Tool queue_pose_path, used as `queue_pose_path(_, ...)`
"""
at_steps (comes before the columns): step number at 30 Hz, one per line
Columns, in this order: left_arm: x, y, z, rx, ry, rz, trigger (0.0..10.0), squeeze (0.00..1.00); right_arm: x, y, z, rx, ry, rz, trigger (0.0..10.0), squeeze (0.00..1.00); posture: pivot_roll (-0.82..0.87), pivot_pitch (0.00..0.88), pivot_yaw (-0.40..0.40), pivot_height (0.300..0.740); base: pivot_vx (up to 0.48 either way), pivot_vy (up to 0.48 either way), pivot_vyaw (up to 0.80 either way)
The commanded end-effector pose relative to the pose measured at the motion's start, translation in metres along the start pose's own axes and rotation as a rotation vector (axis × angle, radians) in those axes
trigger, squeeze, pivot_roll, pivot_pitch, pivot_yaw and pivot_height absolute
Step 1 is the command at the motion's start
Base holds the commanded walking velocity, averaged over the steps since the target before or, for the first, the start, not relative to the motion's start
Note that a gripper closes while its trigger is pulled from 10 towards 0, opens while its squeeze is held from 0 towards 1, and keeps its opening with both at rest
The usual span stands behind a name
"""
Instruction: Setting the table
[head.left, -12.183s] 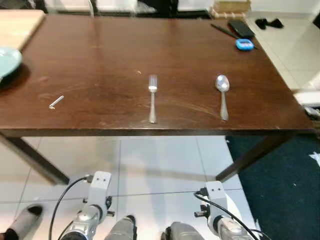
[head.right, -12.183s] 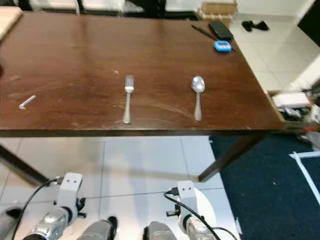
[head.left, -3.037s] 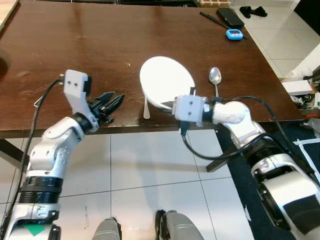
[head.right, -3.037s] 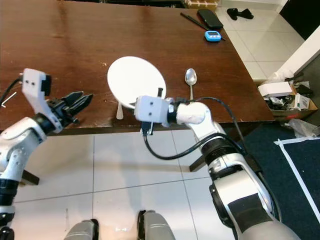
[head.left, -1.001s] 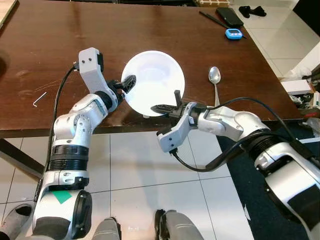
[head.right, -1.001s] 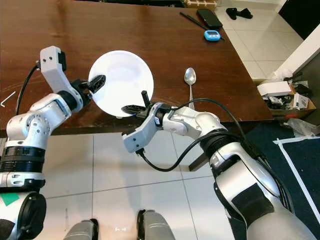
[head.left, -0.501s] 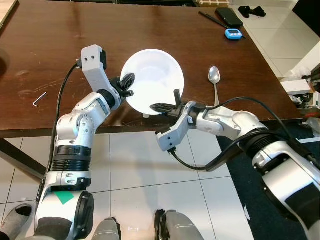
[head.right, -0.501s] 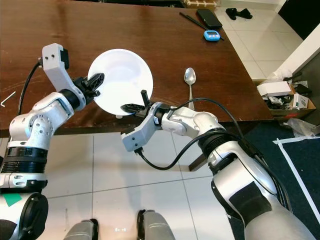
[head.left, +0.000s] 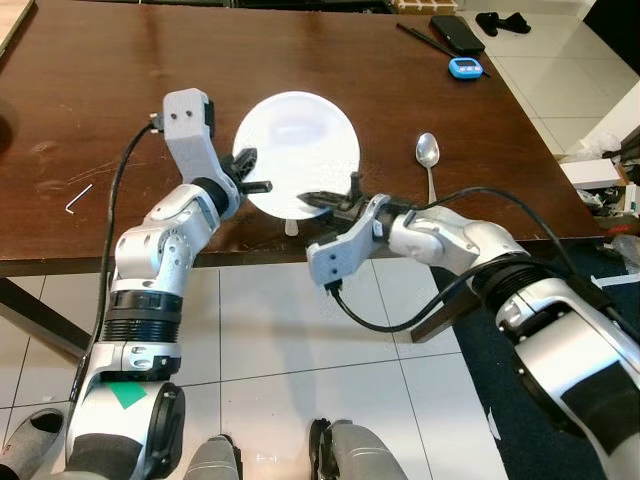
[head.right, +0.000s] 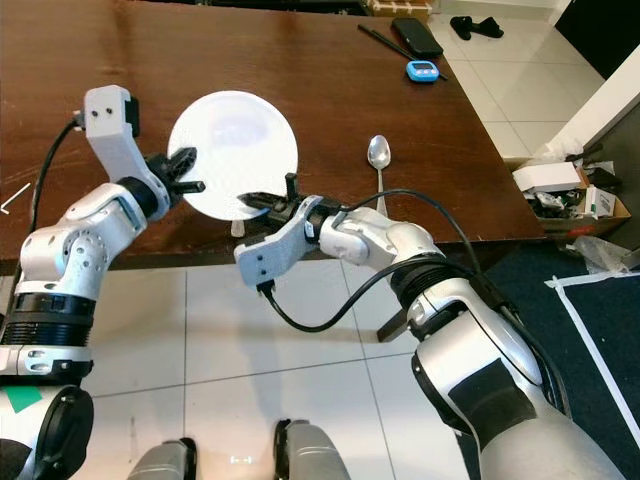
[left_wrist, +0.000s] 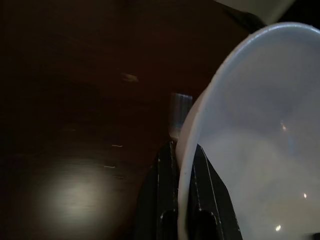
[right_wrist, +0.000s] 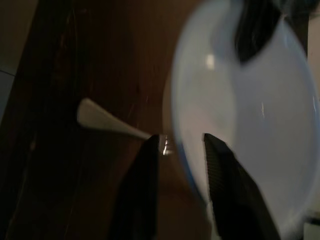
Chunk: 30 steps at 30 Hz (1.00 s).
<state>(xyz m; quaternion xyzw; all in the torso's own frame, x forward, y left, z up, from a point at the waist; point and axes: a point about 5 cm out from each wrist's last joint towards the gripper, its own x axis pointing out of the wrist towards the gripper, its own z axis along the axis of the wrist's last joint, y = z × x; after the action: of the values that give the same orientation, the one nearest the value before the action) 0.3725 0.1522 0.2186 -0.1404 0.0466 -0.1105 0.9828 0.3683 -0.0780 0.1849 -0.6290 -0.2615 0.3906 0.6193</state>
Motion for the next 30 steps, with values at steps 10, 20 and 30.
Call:
queue_pose_path(10,0.003,0.005,-0.005,-0.011,0.005,0.064,0.0,0.0,-0.003,-0.014,-0.01,0.018,0.066,-0.106,10.0,1.0,0.03,0.093,-0.049,0.74,0.0,0.0,0.0)
queue_pose_path(20,0.016,0.041,0.01,-0.043,0.047,0.331,0.0,0.0,-0.042,-0.044,-0.051,0.46,0.264,-0.485,10.0,0.0,0.04,0.109,-0.061,0.74,0.0,0.0,0.0)
queue_pose_path(30,0.031,0.041,0.02,-0.183,0.114,0.309,10.0,0.0,-0.072,-0.005,-0.06,0.722,0.351,-0.579,10.0,0.0,0.02,0.127,-0.031,0.74,0.0,0.0,0.0)
